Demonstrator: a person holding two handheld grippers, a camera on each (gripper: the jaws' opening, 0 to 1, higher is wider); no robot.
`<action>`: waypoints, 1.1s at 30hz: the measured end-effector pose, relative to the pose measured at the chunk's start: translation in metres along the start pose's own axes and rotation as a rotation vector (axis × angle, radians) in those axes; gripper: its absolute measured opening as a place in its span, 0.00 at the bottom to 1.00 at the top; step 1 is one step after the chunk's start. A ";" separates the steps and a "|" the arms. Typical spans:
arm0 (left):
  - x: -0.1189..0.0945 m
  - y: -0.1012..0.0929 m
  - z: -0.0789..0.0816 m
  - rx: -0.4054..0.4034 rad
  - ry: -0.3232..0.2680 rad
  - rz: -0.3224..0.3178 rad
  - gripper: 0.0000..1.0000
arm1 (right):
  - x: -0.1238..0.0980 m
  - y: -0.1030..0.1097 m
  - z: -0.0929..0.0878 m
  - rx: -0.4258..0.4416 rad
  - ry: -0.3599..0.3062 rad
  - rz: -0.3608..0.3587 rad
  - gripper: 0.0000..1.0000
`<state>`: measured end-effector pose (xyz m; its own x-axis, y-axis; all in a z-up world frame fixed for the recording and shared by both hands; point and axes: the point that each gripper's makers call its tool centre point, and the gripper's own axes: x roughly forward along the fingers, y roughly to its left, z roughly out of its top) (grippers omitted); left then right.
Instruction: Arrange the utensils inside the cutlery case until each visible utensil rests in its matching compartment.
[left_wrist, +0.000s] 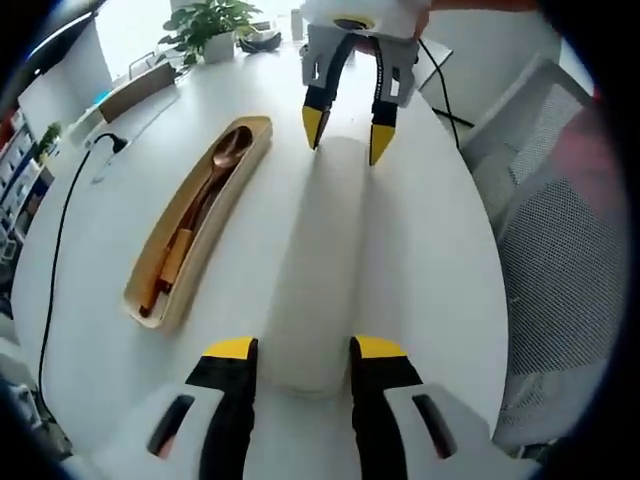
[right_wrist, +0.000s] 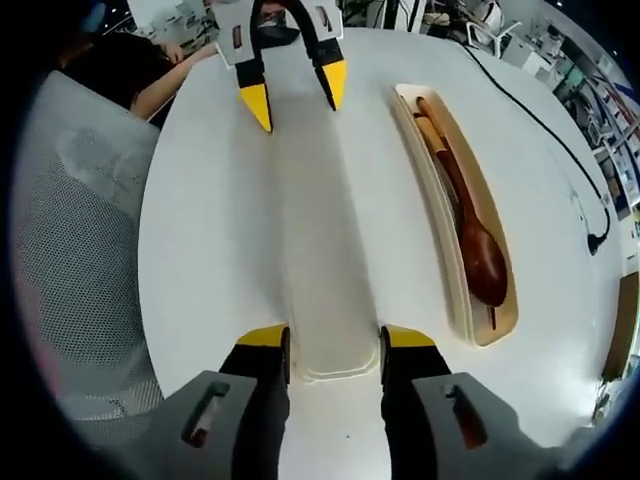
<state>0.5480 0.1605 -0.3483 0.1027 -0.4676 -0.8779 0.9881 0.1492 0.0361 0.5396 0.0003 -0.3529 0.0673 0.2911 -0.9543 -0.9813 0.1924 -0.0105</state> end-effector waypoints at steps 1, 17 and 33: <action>0.000 0.000 0.000 -0.009 -0.005 -0.001 0.37 | 0.000 -0.001 -0.001 -0.003 0.004 -0.009 0.32; 0.000 0.018 -0.005 -0.037 -0.010 0.111 0.42 | -0.002 -0.011 0.007 0.020 -0.102 -0.090 0.40; -0.010 0.024 -0.021 -0.077 -0.013 0.140 0.56 | 0.016 -0.011 0.029 0.051 -0.106 -0.005 0.34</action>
<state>0.5685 0.1871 -0.3481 0.2410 -0.4487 -0.8605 0.9525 0.2796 0.1210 0.5568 0.0300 -0.3594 0.0937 0.3865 -0.9175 -0.9705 0.2410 0.0024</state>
